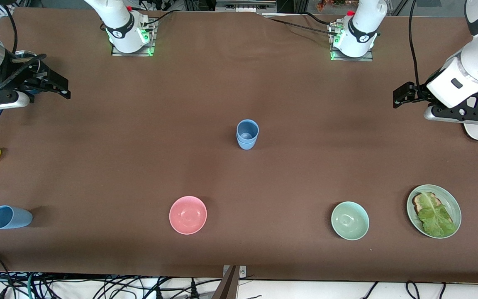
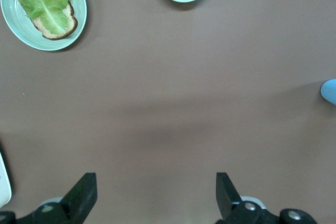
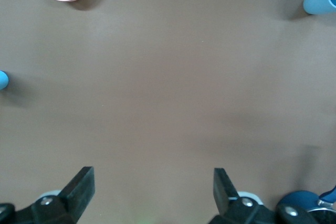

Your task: Stack blue cups with both arms

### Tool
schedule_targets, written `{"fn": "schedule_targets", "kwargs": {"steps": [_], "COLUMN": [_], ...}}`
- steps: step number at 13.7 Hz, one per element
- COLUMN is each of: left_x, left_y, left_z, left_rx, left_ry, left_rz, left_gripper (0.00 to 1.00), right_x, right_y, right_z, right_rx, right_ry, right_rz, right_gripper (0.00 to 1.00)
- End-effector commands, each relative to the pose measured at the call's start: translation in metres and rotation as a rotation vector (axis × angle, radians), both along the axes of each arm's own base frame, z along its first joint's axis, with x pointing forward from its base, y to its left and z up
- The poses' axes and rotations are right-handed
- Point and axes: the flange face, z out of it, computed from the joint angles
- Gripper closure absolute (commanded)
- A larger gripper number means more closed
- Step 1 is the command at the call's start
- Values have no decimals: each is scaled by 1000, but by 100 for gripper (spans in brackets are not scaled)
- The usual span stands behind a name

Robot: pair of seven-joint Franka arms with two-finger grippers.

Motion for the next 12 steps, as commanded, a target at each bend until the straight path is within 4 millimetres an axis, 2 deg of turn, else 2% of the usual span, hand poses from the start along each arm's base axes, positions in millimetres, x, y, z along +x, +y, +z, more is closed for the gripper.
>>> {"fn": "schedule_targets", "kwargs": {"steps": [1,6,9,12], "left_x": [-3,-3,-4,-4], "left_y": [-2,-2,-12,-11], "left_z": [6,6,7,7], "left_rx": [-14,-14,-13,-13], "left_ry": [2,4,2,2], "left_rz": [6,15,-4,-2], "left_gripper": [0,0,0,0], "right_x": [-3,-1,-1,0], "right_y": [-4,-5,-4,-5], "right_z": [9,7,9,10], "right_rx": [-24,-24,-26,-25], "right_ry": [-23,-14,-19,-25], "right_rz": [0,0,0,-3], "right_gripper": [0,0,0,0]}}
